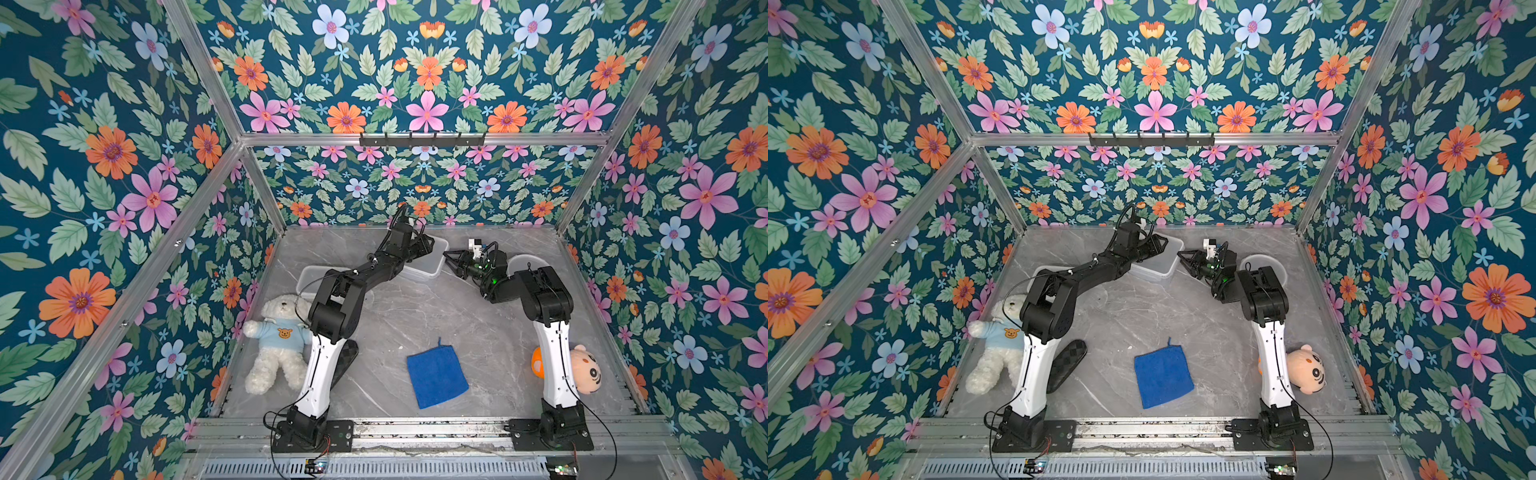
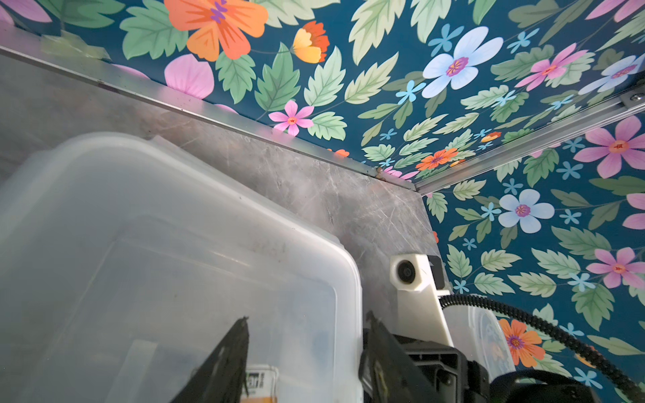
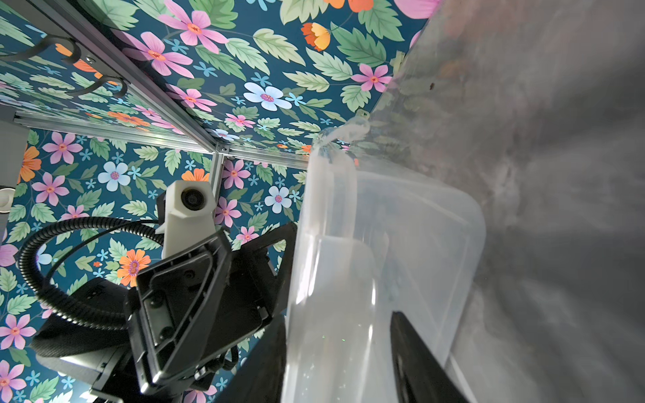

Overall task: Wipe the insides of the lunch boxes
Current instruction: Open the fastener of the lunch box.

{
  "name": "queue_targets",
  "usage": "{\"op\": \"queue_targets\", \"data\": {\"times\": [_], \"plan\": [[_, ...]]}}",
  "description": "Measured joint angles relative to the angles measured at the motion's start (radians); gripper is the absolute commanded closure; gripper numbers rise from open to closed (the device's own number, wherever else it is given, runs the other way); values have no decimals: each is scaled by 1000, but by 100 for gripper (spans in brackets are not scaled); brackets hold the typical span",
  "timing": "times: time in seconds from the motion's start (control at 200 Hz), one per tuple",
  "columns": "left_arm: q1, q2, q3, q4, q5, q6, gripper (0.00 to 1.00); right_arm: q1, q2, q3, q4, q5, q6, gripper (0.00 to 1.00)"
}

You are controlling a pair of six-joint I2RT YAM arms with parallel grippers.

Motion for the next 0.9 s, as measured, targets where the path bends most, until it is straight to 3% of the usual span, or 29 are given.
{"op": "queue_targets", "data": {"times": [0.225, 0.35, 0.61, 0.81, 0.9], "plan": [[-5, 5, -15, 37, 0, -6, 43, 0, -3, -7, 18, 0, 14, 63], [-6, 9, -24, 58, 0, -8, 44, -1, -19, -19, 4, 10, 46, 72], [-6, 10, -38, 76, -2, -11, 44, 6, -76, -53, -9, -21, -8, 81], [-6, 9, -42, 84, -2, -11, 44, 6, -86, -80, -53, -18, -35, 55], [-6, 8, -42, 84, -2, -11, 44, 7, -86, -85, -70, -17, -42, 48]]}}
